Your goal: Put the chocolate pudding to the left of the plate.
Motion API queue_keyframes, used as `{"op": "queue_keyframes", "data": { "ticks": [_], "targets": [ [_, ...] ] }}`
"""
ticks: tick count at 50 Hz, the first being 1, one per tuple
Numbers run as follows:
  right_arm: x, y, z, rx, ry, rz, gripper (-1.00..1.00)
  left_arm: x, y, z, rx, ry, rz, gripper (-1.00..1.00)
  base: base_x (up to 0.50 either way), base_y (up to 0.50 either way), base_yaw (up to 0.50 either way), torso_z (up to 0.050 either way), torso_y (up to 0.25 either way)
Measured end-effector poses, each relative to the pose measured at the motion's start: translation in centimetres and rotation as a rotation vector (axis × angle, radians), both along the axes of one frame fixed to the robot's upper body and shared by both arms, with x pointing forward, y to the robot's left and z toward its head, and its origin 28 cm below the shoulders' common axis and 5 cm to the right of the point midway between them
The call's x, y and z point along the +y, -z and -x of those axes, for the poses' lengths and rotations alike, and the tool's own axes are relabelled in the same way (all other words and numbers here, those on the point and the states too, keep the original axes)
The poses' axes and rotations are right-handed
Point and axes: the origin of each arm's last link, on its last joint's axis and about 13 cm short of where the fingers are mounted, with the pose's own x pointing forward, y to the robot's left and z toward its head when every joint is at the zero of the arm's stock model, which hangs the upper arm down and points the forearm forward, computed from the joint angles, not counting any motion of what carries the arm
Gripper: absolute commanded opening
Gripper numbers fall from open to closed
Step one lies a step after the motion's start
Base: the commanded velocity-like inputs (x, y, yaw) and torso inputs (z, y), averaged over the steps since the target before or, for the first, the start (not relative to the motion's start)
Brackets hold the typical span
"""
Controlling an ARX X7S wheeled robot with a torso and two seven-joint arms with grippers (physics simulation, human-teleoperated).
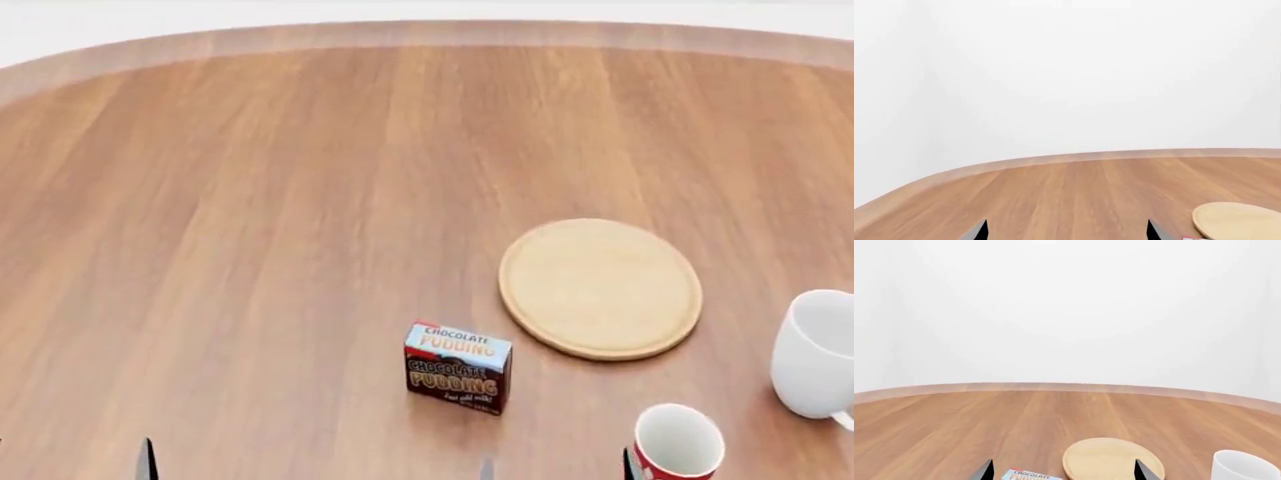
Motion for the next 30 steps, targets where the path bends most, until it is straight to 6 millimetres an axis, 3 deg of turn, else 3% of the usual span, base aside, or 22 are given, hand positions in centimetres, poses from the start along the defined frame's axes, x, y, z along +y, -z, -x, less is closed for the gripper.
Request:
{"op": "queue_keyframes", "data": {
  "ticks": [30],
  "targets": [
    [0.12, 0.29, -0.19, 0.012, -0.012, 0.011, 1.0, -0.06, 0.12, -0.1, 0.002, 0.005, -0.003, 1.0, 0.2, 0.0, 0.0, 0.0, 0.0]
  ]
}}
